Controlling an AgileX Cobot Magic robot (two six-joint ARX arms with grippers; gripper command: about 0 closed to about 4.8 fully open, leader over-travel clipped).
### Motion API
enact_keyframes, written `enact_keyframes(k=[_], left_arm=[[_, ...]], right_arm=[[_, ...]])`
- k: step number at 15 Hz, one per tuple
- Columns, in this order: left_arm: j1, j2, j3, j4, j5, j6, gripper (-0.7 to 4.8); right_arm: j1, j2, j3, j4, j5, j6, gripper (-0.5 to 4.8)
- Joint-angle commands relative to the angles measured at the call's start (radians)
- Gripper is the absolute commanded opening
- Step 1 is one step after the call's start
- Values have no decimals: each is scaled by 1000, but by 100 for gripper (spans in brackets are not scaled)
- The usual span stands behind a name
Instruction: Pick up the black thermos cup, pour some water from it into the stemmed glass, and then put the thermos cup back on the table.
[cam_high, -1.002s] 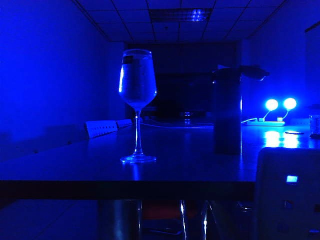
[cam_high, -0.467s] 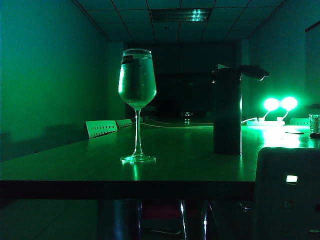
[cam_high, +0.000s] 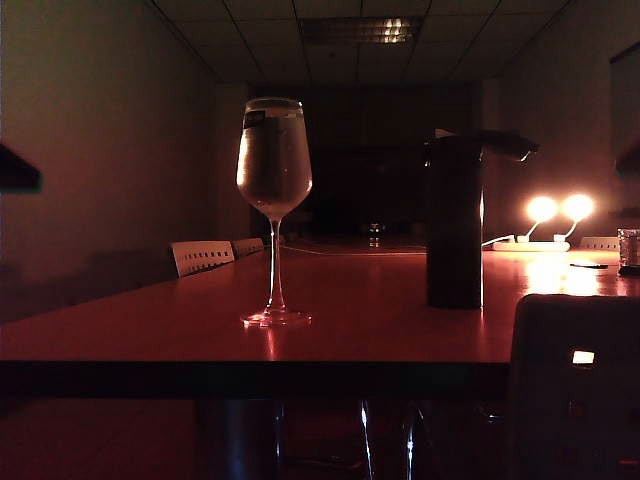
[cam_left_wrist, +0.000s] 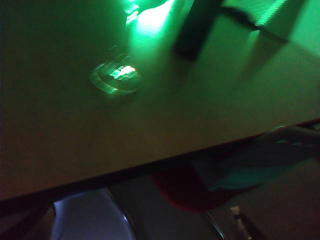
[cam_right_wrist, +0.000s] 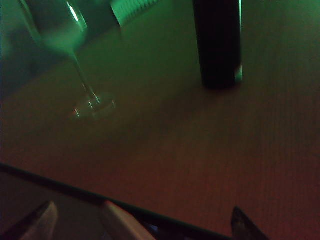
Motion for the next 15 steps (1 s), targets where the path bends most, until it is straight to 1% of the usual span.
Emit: enact_keyframes(k=[1,2,3,4,5,6,7,8,9,10,15], left_arm=[[-1,1,-58,137,-12,-11,467],[-1,1,-69,133,-12,-11,384],[-1,1,-68,117,-14,-10,328],[-1,1,-68,117,-30,-10,224],[-1,1,-68,117,-44,0,73],[-1,1,-68,116,-86,0,-4],[-1,1,-68,116,-108,0,-5],[-1,1,-68,116,-107,-7,-5],[-1,1,-68,116,-92,-6,-5],[-1,1,-68,116,-93,-6,-5],[-1,1,-68,116,-93,-6,-5]], right_arm=[[-1,1,-33,57,45,4,479],[-1,1,-38,57,59,2,463],[-1,0,-38,58,59,-6,332],[-1,0,-41,67,59,-19,132],[-1,0,-52,90,60,-50,5],[-1,0,-68,121,79,-63,-6],[-1,1,-68,115,114,-82,-6],[-2,1,-68,116,143,-86,-6],[-1,1,-67,117,149,-76,-3],[-1,1,-67,116,149,-78,3],[-1,1,-67,117,149,-78,3]])
